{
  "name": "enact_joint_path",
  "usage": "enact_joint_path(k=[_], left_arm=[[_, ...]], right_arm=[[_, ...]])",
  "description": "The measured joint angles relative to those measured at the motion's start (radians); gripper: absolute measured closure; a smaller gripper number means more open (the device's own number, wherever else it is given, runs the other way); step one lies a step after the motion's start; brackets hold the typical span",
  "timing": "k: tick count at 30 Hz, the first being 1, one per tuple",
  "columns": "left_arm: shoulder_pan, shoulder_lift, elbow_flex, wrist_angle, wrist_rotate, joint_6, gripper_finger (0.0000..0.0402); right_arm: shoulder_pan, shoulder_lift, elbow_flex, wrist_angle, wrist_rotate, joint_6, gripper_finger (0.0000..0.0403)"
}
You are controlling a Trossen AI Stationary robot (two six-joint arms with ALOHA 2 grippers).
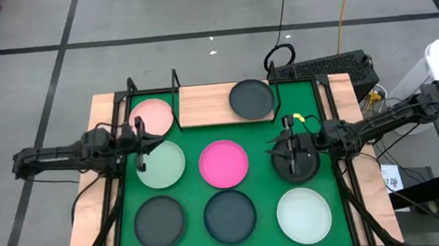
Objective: Place and stack plates onto a shelf
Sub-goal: Stack the light green plate on top of the dark blue plate on the shelf
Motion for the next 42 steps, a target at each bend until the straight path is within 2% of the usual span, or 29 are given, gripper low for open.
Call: enact_joint_path(k=[4,7,16,24,34,37,42], left_arm=[[0.0,0.145,0.169,-0.28,-0.107,-0.014,0.0385],[0.0,0.256,0.231,-0.421,-0.146,-0.082,0.0385],[-0.059,0.536,0.245,-0.524,-0.039,-0.306,0.0385],[-0.157,0.603,0.245,-0.562,-0.027,-0.453,0.0385],[-0.3,0.674,0.247,-0.562,-0.037,-0.548,0.0385],[-0.332,0.712,0.308,-0.646,-0.075,-0.564,0.0386],[-0.381,0.818,0.478,-0.837,-0.172,-0.551,0.0397]], right_arm=[[0.0,0.0,0.0,0.009,-0.001,0.0,0.0302],[0.0,0.0,0.0,0.007,-0.002,0.001,0.0302],[0.0,0.0,0.0,-0.019,-0.003,0.006,0.0302],[0.0,0.0,0.0,-0.027,-0.003,0.006,0.0302],[0.0,0.0,0.001,-0.038,0.001,0.006,0.0302],[0.0,0.0,0.001,-0.038,0.001,0.006,0.0302],[0.0,0.0,0.001,-0.038,0.004,0.006,0.0302]])
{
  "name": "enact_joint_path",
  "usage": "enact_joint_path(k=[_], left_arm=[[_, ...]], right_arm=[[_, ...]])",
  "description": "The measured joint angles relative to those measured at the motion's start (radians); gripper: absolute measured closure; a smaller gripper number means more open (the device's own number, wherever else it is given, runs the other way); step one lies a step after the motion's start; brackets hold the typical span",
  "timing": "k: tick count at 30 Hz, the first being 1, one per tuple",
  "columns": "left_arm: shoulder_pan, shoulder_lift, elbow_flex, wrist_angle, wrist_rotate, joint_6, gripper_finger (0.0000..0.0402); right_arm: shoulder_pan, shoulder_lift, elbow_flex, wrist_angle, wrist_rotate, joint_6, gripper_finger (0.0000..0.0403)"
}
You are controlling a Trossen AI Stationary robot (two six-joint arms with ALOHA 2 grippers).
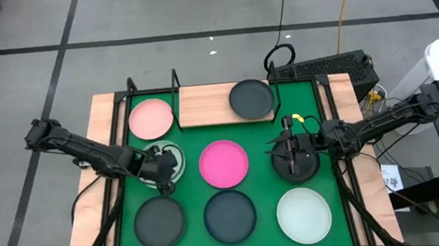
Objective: Place and stack plates onto a shelf
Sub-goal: Stack the light green plate on top of the dark blue plate on the shelf
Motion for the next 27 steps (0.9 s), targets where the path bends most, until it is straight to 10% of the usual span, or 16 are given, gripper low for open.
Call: enact_joint_path(k=[27], left_arm=[[-0.028,0.278,0.04,0.002,0.055,-0.141,0.0238]], right_arm=[[0.0,0.0,0.0,-0.02,0.001,0.0,0.0302]])
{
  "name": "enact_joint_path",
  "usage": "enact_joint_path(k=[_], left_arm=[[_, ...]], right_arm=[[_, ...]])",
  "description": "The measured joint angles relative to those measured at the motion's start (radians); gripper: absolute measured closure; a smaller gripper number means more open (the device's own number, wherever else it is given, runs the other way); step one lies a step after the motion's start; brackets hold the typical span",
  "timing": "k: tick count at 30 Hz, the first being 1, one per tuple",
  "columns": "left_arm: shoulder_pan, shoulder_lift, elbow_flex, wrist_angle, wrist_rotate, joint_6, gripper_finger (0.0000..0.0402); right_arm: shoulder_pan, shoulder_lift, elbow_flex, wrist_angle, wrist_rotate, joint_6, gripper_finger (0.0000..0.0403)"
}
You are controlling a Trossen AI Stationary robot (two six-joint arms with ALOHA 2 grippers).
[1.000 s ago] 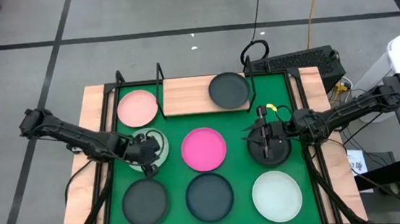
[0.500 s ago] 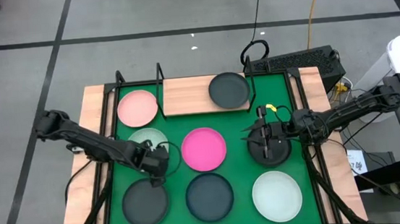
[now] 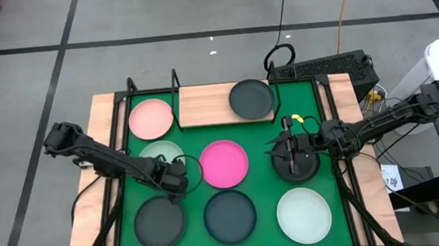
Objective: Place and stack plates onto a shelf
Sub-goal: Stack the light green plate on top of the dark blue plate on the shelf
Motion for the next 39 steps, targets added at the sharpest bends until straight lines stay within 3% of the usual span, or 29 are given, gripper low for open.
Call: enact_joint_path(k=[11,14,21,25,32,35,39], left_arm=[[0.001,0.108,0.0,-0.01,-0.039,-0.002,0.0238],[0.008,0.133,0.0,-0.006,-0.004,0.027,0.0246],[0.009,0.125,-0.001,-0.023,-0.002,0.046,0.0373],[0.011,0.106,0.012,-0.036,-0.009,0.053,0.0389],[0.002,0.041,0.19,-0.225,0.013,0.068,0.0391],[-0.006,0.022,0.294,-0.29,-0.043,0.083,0.0391],[-0.006,0.02,0.45,-0.378,-0.16,0.152,0.0392]], right_arm=[[0.0,0.0,0.0,-0.002,0.0,0.0,0.0302],[0.0,0.0,0.0,-0.002,0.0,0.0,0.0302],[0.0,0.0,0.0,-0.002,0.001,0.0,0.0302],[0.0,0.0,0.0,-0.002,0.001,0.0,0.0302],[0.0,0.0,0.0,0.002,0.001,-0.001,0.0302],[0.0,0.0,0.0,0.007,0.01,-0.002,0.0302],[0.0,0.0,0.0,0.006,0.111,-0.003,0.0302]])
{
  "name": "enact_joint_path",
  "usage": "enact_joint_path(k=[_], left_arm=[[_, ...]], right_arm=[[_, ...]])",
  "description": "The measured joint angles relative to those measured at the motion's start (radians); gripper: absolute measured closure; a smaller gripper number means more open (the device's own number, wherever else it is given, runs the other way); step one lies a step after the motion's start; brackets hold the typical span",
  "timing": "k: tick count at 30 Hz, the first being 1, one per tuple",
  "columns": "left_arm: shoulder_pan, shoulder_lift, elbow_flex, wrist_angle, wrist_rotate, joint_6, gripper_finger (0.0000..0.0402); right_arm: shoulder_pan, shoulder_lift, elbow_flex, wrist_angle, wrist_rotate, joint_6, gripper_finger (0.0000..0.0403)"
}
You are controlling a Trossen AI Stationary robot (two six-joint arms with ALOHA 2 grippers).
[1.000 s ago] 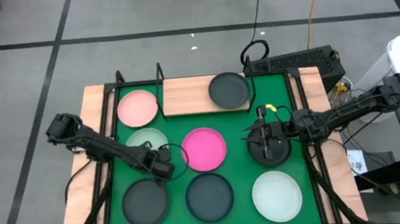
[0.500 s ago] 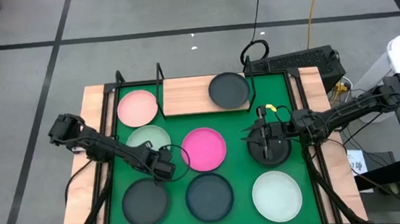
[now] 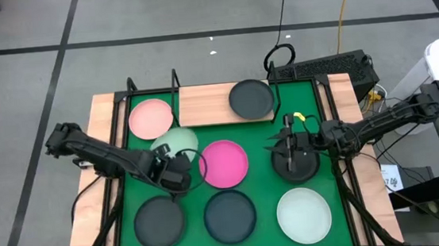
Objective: Place and stack plates onto a shelf
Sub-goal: Stack the light green plate on top of the dark blue plate on the shelf
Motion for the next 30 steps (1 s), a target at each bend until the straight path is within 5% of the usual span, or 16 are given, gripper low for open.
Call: enact_joint_path(k=[4,7,18,30], left_arm=[[0.022,-0.002,0.111,0.039,-0.225,0.238,0.0392],[0.091,-0.002,0.129,0.192,-0.272,0.53,0.0392],[0.415,0.082,0.129,0.655,0.007,1.155,0.0392],[0.604,0.359,0.129,0.906,0.146,1.442,0.0392]], right_arm=[[0.0,0.0,0.0,0.0,0.065,-0.001,0.0302],[0.0,-0.007,0.0,0.008,0.065,-0.01,0.0302],[0.051,-0.199,0.0,-0.081,0.065,-0.01,0.0302],[0.061,-0.287,0.0,-0.211,0.065,0.003,0.0302]])
